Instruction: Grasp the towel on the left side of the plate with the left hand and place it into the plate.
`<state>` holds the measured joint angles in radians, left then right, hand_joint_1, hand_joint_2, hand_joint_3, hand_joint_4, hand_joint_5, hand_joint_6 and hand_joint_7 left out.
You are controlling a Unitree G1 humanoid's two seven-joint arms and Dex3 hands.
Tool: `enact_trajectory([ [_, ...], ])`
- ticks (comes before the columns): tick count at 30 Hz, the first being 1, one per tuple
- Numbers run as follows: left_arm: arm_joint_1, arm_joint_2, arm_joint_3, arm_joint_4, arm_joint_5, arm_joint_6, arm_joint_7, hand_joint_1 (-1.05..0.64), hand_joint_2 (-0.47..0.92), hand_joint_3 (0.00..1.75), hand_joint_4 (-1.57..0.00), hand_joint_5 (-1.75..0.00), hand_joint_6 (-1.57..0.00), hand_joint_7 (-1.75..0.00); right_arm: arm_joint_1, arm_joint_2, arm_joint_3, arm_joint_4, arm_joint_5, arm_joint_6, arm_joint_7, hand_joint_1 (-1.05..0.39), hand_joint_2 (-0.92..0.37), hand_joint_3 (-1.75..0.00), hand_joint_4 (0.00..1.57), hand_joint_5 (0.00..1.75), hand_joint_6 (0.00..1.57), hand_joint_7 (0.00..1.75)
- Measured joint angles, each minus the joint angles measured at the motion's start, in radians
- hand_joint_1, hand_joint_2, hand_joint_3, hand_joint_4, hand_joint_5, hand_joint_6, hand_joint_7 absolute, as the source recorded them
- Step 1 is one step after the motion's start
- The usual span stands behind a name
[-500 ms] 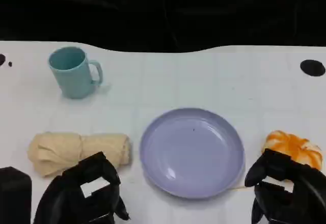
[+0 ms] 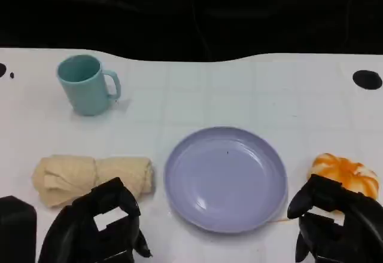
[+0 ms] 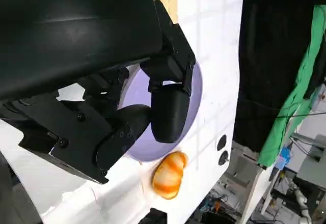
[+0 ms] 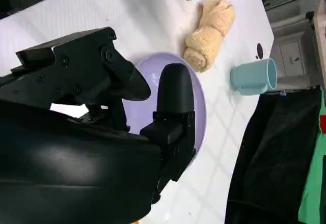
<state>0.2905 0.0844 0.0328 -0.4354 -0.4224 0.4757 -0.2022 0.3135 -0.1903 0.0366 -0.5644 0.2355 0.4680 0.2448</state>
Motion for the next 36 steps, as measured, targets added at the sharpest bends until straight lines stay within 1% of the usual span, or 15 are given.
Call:
enact_trajectory([
  [5,0.000,0.000,0.002,0.000,-0.003,0.000,0.000,-0.14,0.47,1.33,-0.81,-1.75,-0.69,-1.72,-0.001,0.000,0.000,0.000,0.000,0.000,0.000,-0.05,-0.74,-1.06,0.66,1.75,0.47,1.64],
  [7,0.000,0.000,0.006,0.000,-0.008,0.000,0.000,-0.14,0.51,1.28,-0.79,-1.75,-0.71,-1.63,-0.001,0.000,0.001,0.000,0.000,0.000,0.000,-0.04,-0.74,-1.06,0.66,1.75,0.47,1.64],
  [9,0.000,-0.001,0.008,0.000,-0.009,0.000,0.000,-0.13,0.54,1.20,-0.74,-1.70,-0.75,-1.42,-0.001,0.000,0.002,0.000,0.000,0.000,0.000,-0.04,-0.74,-1.06,0.66,1.75,0.47,1.64],
  [10,0.000,-0.003,0.008,-0.001,-0.009,0.000,0.004,-0.12,0.55,1.19,-0.73,-1.68,-0.76,-1.36,-0.001,0.000,0.002,0.000,0.000,0.000,0.000,-0.04,-0.74,-1.06,0.66,1.75,0.47,1.64],
  [13,0.004,-0.017,0.006,-0.006,0.004,-0.012,0.015,-0.14,0.52,1.18,-0.69,-1.56,-0.77,-1.14,-0.001,0.000,0.003,0.000,-0.001,0.000,0.000,-0.05,-0.74,-1.07,0.66,1.75,0.48,1.64],
  [14,0.006,-0.022,0.005,-0.007,0.017,-0.028,0.017,-0.16,0.52,1.13,-0.69,-1.50,-0.76,-1.06,-0.001,0.000,0.005,0.000,-0.001,-0.001,-0.001,-0.05,-0.74,-1.07,0.66,1.75,0.48,1.64],
  [17,0.013,-0.032,0.000,-0.007,0.059,-0.087,0.023,-0.21,0.63,0.83,-0.63,-1.33,-0.70,-0.79,-0.001,0.001,0.011,0.000,-0.006,-0.001,-0.002,-0.05,-0.73,-1.07,0.66,1.75,0.48,1.64],
  [18,0.017,-0.031,-0.007,-0.002,0.090,-0.132,0.023,-0.22,0.68,0.71,-0.61,-1.28,-0.68,-0.69,-0.001,0.001,0.013,0.000,-0.007,-0.001,-0.004,-0.05,-0.73,-1.07,0.66,1.75,0.48,1.64],
  [19,0.019,-0.028,-0.016,0.009,0.124,-0.184,0.022,-0.21,0.75,0.57,-0.57,-1.17,-0.64,-0.53,-0.001,0.003,0.015,-0.001,-0.007,0.000,-0.007,-0.06,-0.73,-1.07,0.66,1.75,0.48,1.64],
  [22,0.021,-0.022,-0.034,0.054,0.234,-0.358,0.022,-0.24,0.88,0.28,-0.48,-0.92,-0.60,-0.21,-0.001,0.009,0.018,-0.002,-0.007,-0.001,-0.012,-0.07,-0.73,-1.08,0.67,1.75,0.48,1.64],
  [23,0.021,-0.022,-0.036,0.071,0.263,-0.406,0.024,-0.26,0.90,0.24,-0.46,-0.86,-0.58,-0.16,-0.001,0.009,0.019,-0.002,-0.007,-0.001,-0.012,-0.07,-0.72,-1.08,0.67,1.75,0.48,1.64],
  [25,0.021,-0.022,-0.039,0.094,0.312,-0.469,0.035,-0.30,0.92,0.18,-0.38,-0.76,-0.51,-0.08,-0.001,0.009,0.022,-0.002,-0.007,-0.002,-0.012,-0.07,-0.72,-1.08,0.67,1.75,0.48,1.64],
  [30,0.007,-0.003,-0.038,0.134,0.431,-0.582,0.064,-0.38,0.92,0.10,-0.27,-0.67,-0.38,-0.01,0.000,0.009,0.031,-0.002,-0.007,-0.002,-0.014,-0.07,-0.72,-1.09,0.67,1.75,0.48,1.64],
  [33,-0.006,0.014,-0.037,0.141,0.520,-0.612,0.096,-0.40,0.91,0.04,-0.24,-0.62,-0.32,0.00,-0.001,0.012,0.035,-0.003,-0.007,-0.002,-0.017,-0.07,-0.72,-1.09,0.67,1.75,0.48,1.65],
  [36,-0.018,0.063,-0.037,0.134,0.670,-0.612,0.127,-0.42,0.90,0.02,-0.18,-0.58,-0.27,0.00,-0.001,0.013,0.035,-0.003,-0.007,-0.002,-0.020,-0.07,-0.71,-1.10,0.68,1.75,0.49,1.65],
])
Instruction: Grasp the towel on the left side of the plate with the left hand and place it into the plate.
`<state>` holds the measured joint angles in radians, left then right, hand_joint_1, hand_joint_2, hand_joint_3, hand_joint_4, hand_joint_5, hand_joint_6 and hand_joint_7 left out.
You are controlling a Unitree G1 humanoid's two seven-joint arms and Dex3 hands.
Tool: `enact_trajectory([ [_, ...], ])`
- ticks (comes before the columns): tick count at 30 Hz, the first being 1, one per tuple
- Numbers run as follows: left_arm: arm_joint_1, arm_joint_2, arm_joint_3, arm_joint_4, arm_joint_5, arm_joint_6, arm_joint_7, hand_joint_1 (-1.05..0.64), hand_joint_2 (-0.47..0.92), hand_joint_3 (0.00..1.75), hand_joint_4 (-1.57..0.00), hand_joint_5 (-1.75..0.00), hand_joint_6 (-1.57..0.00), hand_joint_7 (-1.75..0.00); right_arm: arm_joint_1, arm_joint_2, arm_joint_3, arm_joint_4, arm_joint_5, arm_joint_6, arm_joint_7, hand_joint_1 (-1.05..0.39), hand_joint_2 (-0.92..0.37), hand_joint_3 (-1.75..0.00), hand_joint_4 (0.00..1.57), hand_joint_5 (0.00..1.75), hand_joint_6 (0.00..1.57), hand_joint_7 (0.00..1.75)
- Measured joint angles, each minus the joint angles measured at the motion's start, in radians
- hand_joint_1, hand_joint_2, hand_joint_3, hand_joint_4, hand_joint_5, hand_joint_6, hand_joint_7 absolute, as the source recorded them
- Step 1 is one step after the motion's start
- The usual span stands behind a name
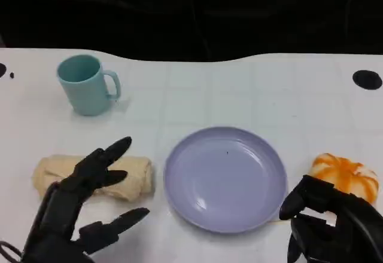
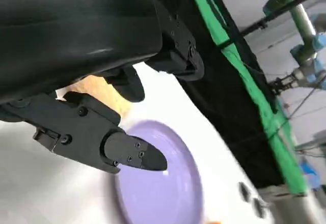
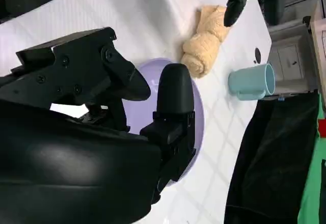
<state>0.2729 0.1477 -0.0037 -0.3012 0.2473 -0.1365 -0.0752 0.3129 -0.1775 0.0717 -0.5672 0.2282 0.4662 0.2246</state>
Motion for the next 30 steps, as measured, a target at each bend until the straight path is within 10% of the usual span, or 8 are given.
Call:
enact_trajectory([
  [14,-0.201,0.231,-0.077,0.001,0.614,0.215,-0.046,-0.54,0.88,0.00,-0.27,-0.35,-0.34,-0.02,-0.009,0.000,0.000,0.000,0.002,0.013,-0.002,-0.07,-0.69,-1.11,0.68,1.75,0.49,1.64],
  [30,-0.489,0.292,-0.274,0.346,0.740,0.341,-0.241,-0.54,0.82,0.00,-0.38,-0.08,-0.31,0.00,-0.007,0.001,0.000,-0.008,0.002,0.021,-0.008,-0.09,-0.68,-1.11,0.67,1.75,0.50,1.63],
])
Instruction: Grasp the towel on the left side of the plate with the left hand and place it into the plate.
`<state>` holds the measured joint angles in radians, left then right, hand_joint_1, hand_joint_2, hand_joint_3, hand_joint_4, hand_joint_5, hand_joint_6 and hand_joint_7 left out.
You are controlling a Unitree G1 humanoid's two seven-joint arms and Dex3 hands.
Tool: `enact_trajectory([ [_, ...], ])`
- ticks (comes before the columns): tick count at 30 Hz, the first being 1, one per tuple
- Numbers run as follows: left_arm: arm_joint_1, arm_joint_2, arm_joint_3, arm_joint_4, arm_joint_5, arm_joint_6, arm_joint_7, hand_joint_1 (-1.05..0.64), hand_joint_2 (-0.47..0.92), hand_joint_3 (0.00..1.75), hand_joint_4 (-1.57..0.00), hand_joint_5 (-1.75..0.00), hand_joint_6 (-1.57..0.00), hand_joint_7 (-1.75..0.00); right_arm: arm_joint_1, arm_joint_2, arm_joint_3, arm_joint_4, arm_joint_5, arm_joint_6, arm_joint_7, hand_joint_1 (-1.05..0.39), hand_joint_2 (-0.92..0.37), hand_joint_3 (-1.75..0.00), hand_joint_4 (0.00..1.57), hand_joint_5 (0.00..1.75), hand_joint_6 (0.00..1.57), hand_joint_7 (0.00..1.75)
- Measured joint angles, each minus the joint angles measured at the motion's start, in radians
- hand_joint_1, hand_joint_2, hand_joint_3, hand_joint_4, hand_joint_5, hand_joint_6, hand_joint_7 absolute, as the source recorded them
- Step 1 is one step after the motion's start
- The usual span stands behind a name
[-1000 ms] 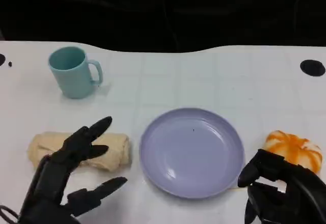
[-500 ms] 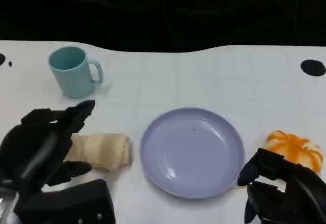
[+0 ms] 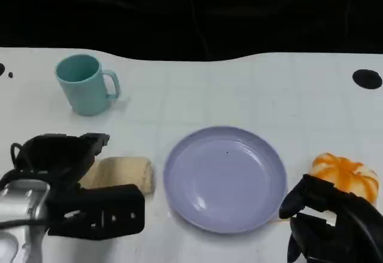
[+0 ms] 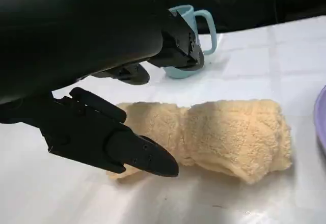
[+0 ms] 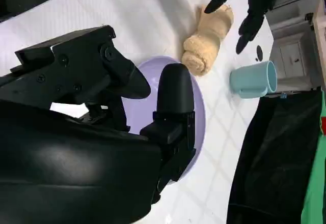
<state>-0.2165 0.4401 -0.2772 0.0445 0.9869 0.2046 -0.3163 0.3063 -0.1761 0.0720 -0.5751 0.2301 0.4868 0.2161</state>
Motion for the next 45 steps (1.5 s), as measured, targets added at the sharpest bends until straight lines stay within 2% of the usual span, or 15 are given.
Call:
enact_trajectory([
  [11,-0.188,-0.032,-0.101,0.423,-0.054,-0.060,0.117,-0.39,0.87,0.01,-0.51,-0.06,-0.37,-0.01,-0.005,0.000,0.002,0.007,-0.006,-0.002,0.000,-0.08,-0.68,-1.11,0.66,1.75,0.50,1.61],
  [13,-0.211,-0.036,-0.110,0.481,-0.070,-0.079,0.136,-0.34,0.90,0.02,-0.64,-0.11,-0.40,-0.02,-0.004,0.001,0.003,0.007,-0.008,-0.002,-0.001,-0.07,-0.69,-1.11,0.66,1.75,0.49,1.61],
  [14,-0.220,-0.036,-0.113,0.502,-0.082,-0.088,0.144,-0.32,0.91,0.03,-0.75,-0.25,-0.44,-0.02,-0.004,0.001,0.003,0.006,-0.009,-0.002,-0.001,-0.07,-0.69,-1.11,0.66,1.75,0.49,1.61],
  [16,-0.238,-0.036,-0.119,0.546,-0.101,-0.114,0.172,-0.29,0.92,0.09,-0.66,-1.01,-0.56,-0.02,-0.002,0.001,0.002,0.005,-0.011,-0.002,-0.001,-0.07,-0.69,-1.10,0.65,1.75,0.49,1.61],
  [17,-0.245,-0.036,-0.123,0.566,-0.110,-0.129,0.188,-0.28,0.92,0.14,-0.64,-1.19,-0.61,-0.03,-0.002,0.001,0.002,0.005,-0.012,-0.002,-0.001,-0.07,-0.69,-1.10,0.66,1.75,0.49,1.61],
  [19,-0.256,-0.035,-0.134,0.609,-0.123,-0.166,0.238,-0.26,0.92,0.28,-0.66,-1.17,-0.84,-0.06,-0.001,0.001,0.002,0.003,-0.012,-0.001,-0.001,-0.07,-0.69,-1.10,0.66,1.75,0.49,1.62],
  [21,-0.267,-0.033,-0.143,0.648,-0.134,-0.200,0.285,-0.25,0.92,0.21,-0.78,-1.16,-1.09,-0.10,-0.001,0.002,0.002,0.002,-0.012,-0.001,-0.001,-0.08,-0.69,-1.09,0.66,1.75,0.49,1.62],
  [23,-0.268,-0.030,-0.144,0.680,-0.145,-0.243,0.351,-0.23,0.92,0.13,-0.78,-1.41,-1.22,-0.14,0.000,0.001,0.002,0.002,-0.013,-0.001,-0.001,-0.08,-0.69,-1.09,0.66,1.75,0.49,1.61],
  [24,-0.268,-0.028,-0.145,0.694,-0.154,-0.263,0.385,-0.22,0.91,0.16,-0.78,-1.60,-1.16,-0.45,0.000,0.001,0.002,0.002,-0.013,-0.001,-0.001,-0.08,-0.69,-1.09,0.66,1.75,0.49,1.61],
  [25,-0.266,-0.028,-0.147,0.708,-0.159,-0.284,0.427,-0.21,0.90,0.24,-0.80,-1.67,-0.95,-1.00,0.000,0.001,0.002,0.002,-0.013,-0.001,-0.001,-0.08,-0.69,-1.09,0.66,1.75,0.50,1.61],
  [26,-0.263,-0.028,-0.149,0.723,-0.160,-0.304,0.476,-0.20,0.90,0.28,-0.83,-1.71,-0.83,-1.30,-0.001,0.002,0.002,0.002,-0.013,-0.001,-0.001,-0.08,-0.69,-1.09,0.66,1.75,0.50,1.61],
  [29,-0.239,-0.030,-0.154,0.775,-0.159,-0.369,0.687,-0.20,0.86,0.42,-0.83,-1.74,-0.69,-1.61,-0.001,0.002,0.001,0.002,-0.013,-0.001,0.000,-0.08,-0.69,-1.10,0.66,1.75,0.50,1.62],
  [34,-0.222,-0.044,-0.174,0.853,-0.140,-0.416,0.946,-0.20,0.79,0.51,-0.78,-1.75,-0.61,-1.73,-0.002,0.002,0.001,0.004,-0.013,-0.001,0.001,-0.09,-0.69,-1.09,0.67,1.75,0.50,1.61],
  [41,-0.221,-0.044,-0.176,0.847,-0.142,-0.416,0.977,-0.19,0.75,0.50,-0.78,-1.75,-0.64,-1.65,-0.006,0.002,0.001,0.018,-0.017,-0.002,0.001,-0.08,-0.68,-1.09,0.66,1.75,0.50,1.61],
  [45,-0.213,-0.046,-0.157,0.776,-0.175,-0.381,0.952,-0.18,0.75,0.48,-0.82,-1.75,-0.60,-1.74,-0.009,0.002,0.002,0.021,-0.018,-0.006,0.002,-0.08,-0.69,-1.09,0.66,1.75,0.50,1.61],
])
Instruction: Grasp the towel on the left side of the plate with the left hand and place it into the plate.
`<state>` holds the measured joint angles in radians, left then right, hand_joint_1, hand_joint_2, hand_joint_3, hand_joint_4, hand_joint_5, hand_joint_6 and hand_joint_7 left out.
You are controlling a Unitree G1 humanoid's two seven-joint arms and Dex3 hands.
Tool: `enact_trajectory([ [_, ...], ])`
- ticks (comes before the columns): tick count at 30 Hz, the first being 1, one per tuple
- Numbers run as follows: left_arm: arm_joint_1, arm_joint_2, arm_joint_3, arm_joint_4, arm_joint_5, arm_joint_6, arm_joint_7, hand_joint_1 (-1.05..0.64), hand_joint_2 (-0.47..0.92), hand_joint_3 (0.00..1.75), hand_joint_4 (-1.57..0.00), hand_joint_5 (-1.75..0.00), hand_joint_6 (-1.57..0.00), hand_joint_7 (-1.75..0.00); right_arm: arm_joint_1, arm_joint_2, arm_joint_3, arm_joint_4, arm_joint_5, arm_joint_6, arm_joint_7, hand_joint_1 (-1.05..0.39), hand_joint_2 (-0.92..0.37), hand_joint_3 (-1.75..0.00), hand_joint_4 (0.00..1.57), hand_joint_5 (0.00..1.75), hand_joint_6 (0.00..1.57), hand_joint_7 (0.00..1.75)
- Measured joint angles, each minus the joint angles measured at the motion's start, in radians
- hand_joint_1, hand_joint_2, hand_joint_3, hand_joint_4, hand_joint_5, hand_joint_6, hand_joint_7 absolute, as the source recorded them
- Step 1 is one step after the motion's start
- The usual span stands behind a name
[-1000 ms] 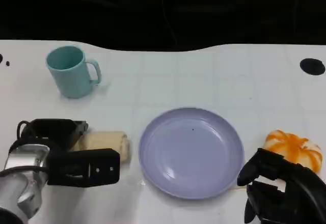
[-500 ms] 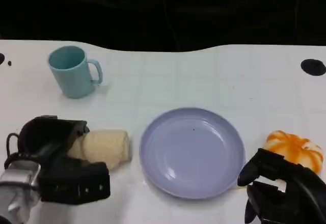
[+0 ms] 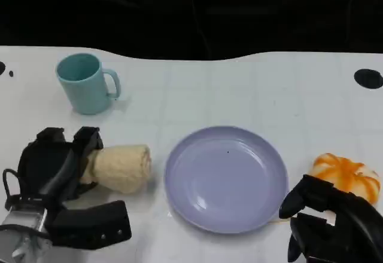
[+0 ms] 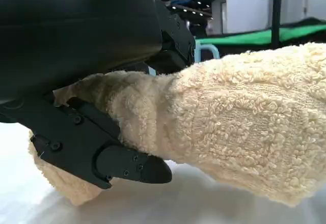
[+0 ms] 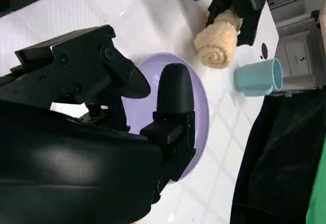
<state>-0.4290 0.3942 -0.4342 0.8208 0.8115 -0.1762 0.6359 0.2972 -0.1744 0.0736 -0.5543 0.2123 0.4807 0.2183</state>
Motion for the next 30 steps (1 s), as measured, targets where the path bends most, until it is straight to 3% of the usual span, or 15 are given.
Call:
enact_trajectory([
  [4,0.021,-0.007,0.049,-0.119,-0.062,0.042,-0.072,-0.17,0.74,0.61,-0.85,-1.75,-0.60,-1.75,0.000,0.000,0.000,0.004,0.001,-0.005,0.002,-0.07,-0.69,-1.08,0.65,1.75,0.50,1.60],
  [6,0.030,-0.008,0.064,-0.184,-0.082,0.051,-0.103,-0.17,0.65,0.80,-0.88,-1.75,-0.61,-1.75,0.000,0.001,0.000,0.004,0.001,-0.005,0.002,-0.07,-0.70,-1.07,0.65,1.75,0.50,1.60],
  [14,0.039,-0.061,0.079,-0.460,-0.110,0.134,-0.300,-0.21,0.48,1.11,-0.93,-1.75,-0.68,-1.75,0.000,0.001,0.000,0.004,-0.002,-0.004,0.001,-0.05,-0.72,-1.05,0.64,1.75,0.49,1.61],
  [25,-0.016,-0.164,0.003,-0.512,-0.067,0.169,-0.430,-0.21,0.44,1.14,-0.94,-1.75,-0.69,-1.75,0.002,0.001,-0.001,0.010,0.000,-0.004,0.006,-0.06,-0.73,-1.03,0.63,1.75,0.48,1.61],
  [30,-0.068,-0.224,-0.032,-0.459,-0.066,0.170,-0.444,-0.22,0.49,0.98,-0.92,-1.75,-0.67,-1.75,0.005,0.001,-0.004,0.010,0.001,-0.005,0.012,-0.07,-0.73,-1.03,0.63,1.75,0.48,1.60],
])
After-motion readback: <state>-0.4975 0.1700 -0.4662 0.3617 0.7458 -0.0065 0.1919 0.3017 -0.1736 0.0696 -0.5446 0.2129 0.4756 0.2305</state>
